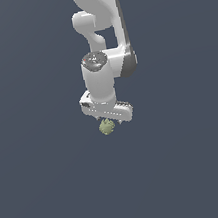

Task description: Pick up the object and move it to a goal position.

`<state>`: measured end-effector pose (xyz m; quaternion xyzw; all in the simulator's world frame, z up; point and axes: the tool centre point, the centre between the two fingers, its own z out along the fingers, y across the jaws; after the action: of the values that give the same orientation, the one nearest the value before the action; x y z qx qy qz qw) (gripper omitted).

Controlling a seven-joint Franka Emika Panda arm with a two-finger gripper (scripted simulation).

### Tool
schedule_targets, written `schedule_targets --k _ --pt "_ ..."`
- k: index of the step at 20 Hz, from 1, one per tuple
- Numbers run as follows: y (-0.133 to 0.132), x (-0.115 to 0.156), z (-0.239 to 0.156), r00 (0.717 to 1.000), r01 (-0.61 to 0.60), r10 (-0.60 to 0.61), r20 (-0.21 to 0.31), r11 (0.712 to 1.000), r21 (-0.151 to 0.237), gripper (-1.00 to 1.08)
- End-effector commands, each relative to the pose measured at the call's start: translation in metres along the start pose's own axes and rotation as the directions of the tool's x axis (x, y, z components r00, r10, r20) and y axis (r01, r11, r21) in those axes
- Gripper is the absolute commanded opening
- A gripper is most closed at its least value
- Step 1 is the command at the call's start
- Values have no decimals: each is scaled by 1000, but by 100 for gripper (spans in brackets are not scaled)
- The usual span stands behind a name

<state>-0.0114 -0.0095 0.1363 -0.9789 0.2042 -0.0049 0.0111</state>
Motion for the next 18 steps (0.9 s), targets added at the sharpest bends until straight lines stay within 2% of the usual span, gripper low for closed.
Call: schedule_targets --k 1,9,18 --pt "6 -4 10 997 -75 75 1 997 -4 100" --pt "20 -13 33 966 -257 257 0 966 -17 100" --pt "28 -18 44 939 -343 343 -3 939 -24 100"
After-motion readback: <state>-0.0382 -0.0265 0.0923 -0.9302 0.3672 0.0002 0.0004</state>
